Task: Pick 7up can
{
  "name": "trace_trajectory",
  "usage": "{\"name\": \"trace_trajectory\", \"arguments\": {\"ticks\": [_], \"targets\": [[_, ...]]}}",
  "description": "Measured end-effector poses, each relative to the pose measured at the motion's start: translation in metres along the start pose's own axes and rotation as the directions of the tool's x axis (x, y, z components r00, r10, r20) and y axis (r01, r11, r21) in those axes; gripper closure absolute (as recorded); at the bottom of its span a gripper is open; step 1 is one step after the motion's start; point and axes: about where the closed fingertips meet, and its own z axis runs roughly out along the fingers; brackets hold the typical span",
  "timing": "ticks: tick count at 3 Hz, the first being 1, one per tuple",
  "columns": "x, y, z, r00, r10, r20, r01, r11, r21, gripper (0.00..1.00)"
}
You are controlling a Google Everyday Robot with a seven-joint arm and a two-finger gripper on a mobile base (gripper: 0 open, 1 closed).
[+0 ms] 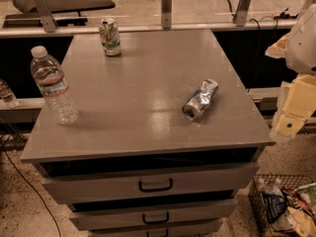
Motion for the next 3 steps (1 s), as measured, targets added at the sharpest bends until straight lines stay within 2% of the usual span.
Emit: {"name": "trace_trajectory", "arguments": {"ticks": [1,2,3], "targets": [[0.0,0.0,0.0,1.0,0.0,0.0,0.0,1.0,0.0,0.0],[-0.01,-0.011,0.011,0.999,-0.001,0.043,0.001,1.0,-0.005,0.0],[-0.046,-0.038,0.044,0.991,-0.041,0.127,0.042,0.9991,-0.008,0.0]]}}
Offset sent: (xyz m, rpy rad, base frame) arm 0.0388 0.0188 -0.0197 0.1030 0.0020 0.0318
